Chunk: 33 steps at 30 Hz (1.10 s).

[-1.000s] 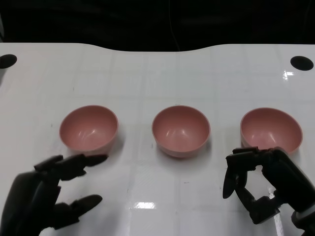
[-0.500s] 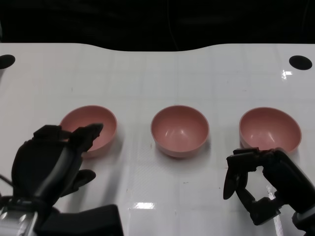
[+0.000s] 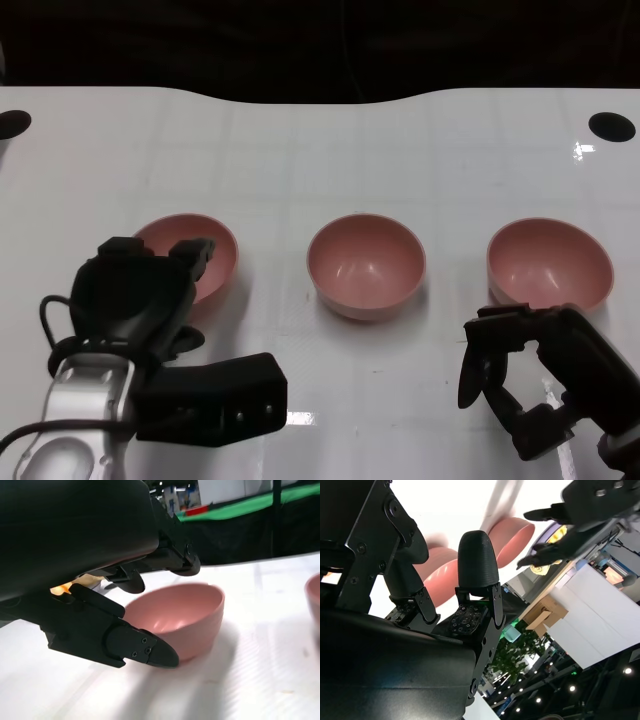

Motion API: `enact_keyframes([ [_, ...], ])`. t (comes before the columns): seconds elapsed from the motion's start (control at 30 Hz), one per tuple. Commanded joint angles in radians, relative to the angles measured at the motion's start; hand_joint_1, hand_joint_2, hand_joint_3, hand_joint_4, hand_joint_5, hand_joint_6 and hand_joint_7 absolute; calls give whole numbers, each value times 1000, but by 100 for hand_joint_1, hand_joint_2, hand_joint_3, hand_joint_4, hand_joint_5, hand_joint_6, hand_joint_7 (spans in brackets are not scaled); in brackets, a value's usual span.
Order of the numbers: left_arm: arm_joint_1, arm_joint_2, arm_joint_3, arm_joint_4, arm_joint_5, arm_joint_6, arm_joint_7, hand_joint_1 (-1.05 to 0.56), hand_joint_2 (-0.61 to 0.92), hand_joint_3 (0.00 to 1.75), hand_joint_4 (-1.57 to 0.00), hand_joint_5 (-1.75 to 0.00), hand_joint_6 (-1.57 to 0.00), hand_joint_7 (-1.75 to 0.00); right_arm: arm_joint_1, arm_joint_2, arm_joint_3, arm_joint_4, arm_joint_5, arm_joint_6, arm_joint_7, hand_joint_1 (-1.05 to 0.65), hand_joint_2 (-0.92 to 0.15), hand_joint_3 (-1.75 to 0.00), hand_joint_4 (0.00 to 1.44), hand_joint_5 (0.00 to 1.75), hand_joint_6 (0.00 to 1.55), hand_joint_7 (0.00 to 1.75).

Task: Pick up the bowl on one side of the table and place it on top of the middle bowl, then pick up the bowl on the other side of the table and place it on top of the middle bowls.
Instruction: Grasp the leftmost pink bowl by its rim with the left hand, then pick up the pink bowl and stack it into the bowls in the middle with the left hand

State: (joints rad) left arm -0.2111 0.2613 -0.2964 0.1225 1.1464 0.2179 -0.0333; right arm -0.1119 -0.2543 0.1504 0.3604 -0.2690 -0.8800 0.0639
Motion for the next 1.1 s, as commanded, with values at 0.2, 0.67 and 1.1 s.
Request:
enact_keyframes([
  [0.2,-108,21,-71,163,-38,72,-84,-52,92,12,-55,-34,-47,-2,3,-5,-10,-15,7,5,1,35,-2,-174,99,174,102,123],
  [0.67,-208,84,-107,425,-158,-188,387,-30,92,21,-85,-174,-89,-99,0,-2,-9,-10,20,0,13,39,0,-174,100,174,102,125],
  [1.1,-221,84,-104,197,-193,-159,279,-27,89,22,-84,-175,-85,-117,2,-13,-15,-6,35,-3,25,40,-1,-174,101,174,102,125],
])
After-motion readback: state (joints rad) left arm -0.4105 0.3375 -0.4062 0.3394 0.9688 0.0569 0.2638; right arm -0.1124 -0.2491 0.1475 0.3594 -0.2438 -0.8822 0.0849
